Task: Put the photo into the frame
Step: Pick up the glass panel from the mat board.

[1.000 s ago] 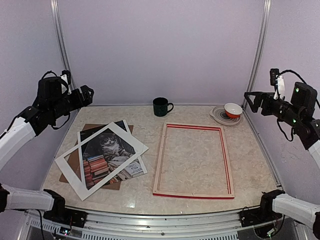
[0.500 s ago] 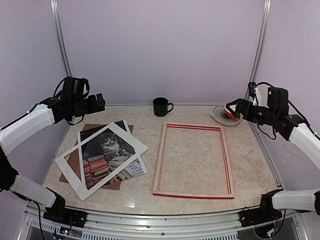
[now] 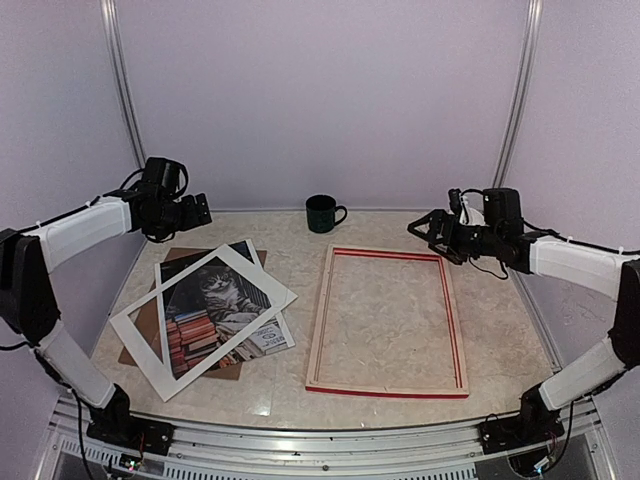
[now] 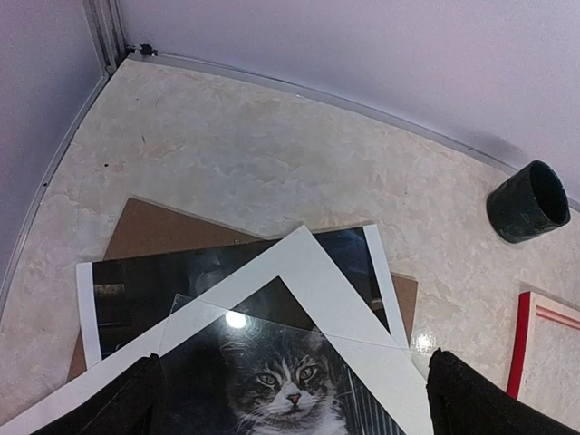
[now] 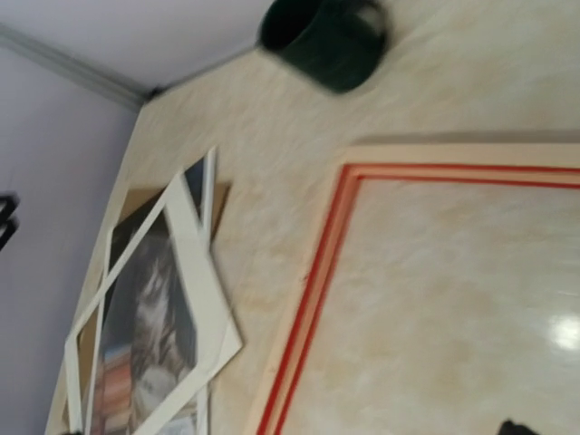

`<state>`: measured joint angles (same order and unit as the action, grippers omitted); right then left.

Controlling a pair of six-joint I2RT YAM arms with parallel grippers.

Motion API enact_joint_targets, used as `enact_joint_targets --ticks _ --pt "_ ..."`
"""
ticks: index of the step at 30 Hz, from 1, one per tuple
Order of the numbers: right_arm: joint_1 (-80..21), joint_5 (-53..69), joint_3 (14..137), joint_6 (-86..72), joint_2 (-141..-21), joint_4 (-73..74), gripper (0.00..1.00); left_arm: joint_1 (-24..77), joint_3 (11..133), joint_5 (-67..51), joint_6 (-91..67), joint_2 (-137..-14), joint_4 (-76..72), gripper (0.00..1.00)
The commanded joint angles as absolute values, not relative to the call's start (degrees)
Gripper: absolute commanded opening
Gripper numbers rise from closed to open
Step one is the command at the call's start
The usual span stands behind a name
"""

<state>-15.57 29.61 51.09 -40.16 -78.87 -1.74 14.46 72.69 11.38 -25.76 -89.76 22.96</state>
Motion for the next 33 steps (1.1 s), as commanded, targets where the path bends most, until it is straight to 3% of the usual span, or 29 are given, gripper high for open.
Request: enact_joint_targets --ticks 1,12,19,26,33 --pt "-20.73 33.32 58.94 -38.91 -87.08 -2.42 0.99 13.96 74.99 12.78 -27.04 -93.01 23.87 0.99" --pt "-33.04 30.27 79.11 -37.45 -109.86 3.04 0.99 14.45 75.01 11.44 -27.73 -98.79 23.98 0.99" --pt "-41.23 28.90 92.83 -37.00 -119.81 9.18 0.99 20.23 73.85 19.79 -26.90 -99.81 26.36 0.99" --pt "-46.07 27.96 106.40 -37.69 -131.09 16.19 0.99 19.92 64.12 14.63 -32.41 -96.64 22.76 0.99" --pt "-48.23 25.86 110.21 -39.23 -134.68 19.53 0.99 20.83 54.72 12.85 -37.00 -90.49 18.52 0.99"
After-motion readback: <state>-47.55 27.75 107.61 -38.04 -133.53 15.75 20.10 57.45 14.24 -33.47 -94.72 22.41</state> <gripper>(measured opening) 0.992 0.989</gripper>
